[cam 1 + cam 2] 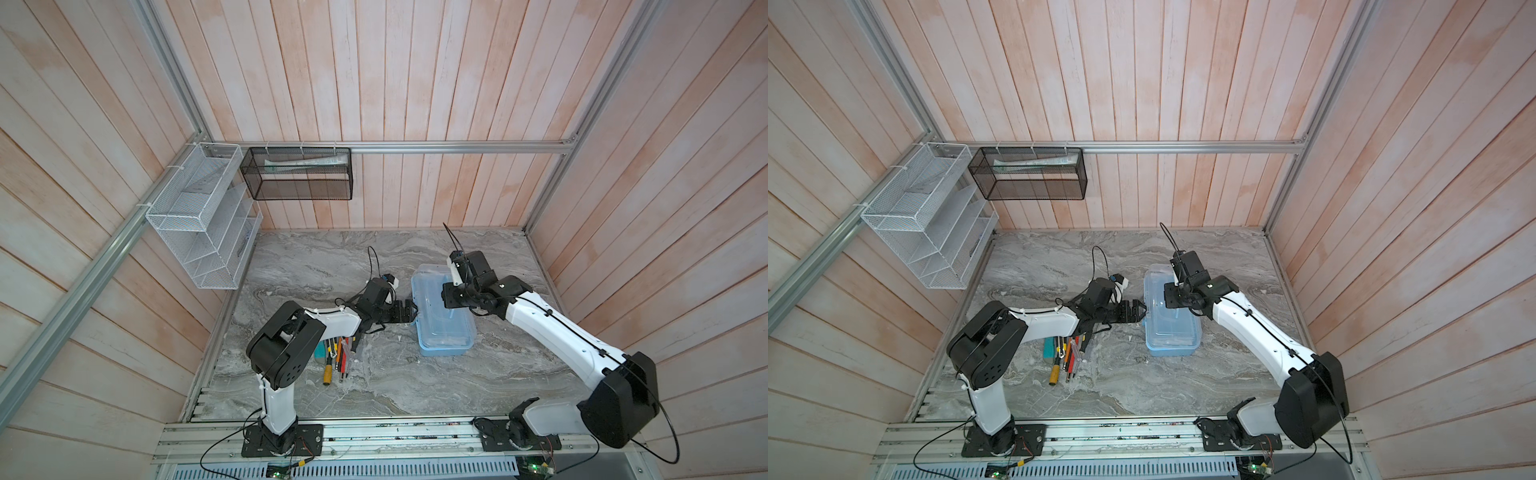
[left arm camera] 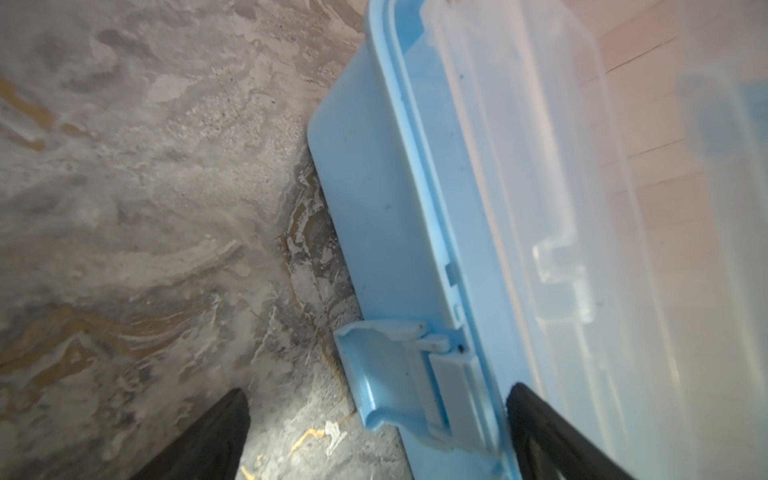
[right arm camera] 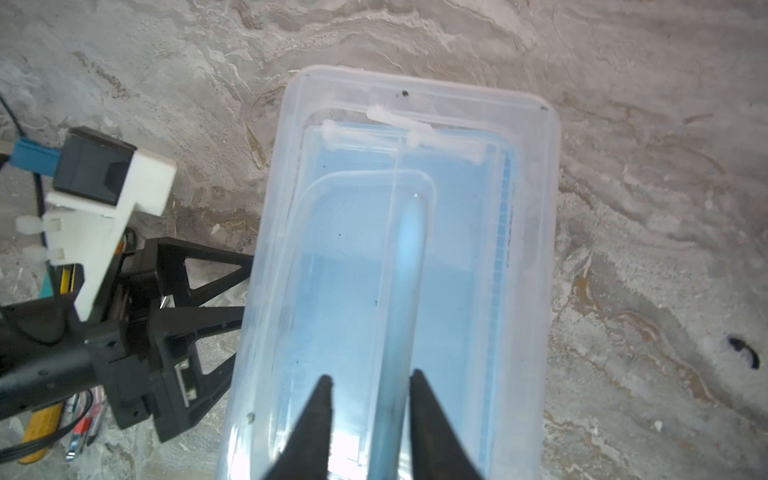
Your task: Pack the tool kit
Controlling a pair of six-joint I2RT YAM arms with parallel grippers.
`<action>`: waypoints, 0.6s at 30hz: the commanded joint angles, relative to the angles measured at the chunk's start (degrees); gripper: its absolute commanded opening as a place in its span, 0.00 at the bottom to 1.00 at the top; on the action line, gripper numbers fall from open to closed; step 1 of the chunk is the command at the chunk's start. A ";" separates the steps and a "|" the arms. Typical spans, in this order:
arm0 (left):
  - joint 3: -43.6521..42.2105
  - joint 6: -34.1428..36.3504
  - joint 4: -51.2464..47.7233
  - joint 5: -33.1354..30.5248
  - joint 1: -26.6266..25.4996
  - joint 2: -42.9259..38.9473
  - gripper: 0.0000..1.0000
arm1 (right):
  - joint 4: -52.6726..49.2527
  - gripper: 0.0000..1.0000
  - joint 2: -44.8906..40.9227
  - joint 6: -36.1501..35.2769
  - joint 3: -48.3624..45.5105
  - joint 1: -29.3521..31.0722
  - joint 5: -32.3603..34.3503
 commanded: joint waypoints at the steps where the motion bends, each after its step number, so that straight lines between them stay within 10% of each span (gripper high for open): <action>1: 0.29 1.14 -4.89 -2.03 -0.04 2.73 0.98 | -2.85 0.02 -0.15 -0.01 2.49 0.12 4.08; 18: -0.31 1.23 -5.63 -2.95 0.56 3.99 0.98 | -5.79 0.00 -9.53 -5.35 -5.62 -22.78 3.58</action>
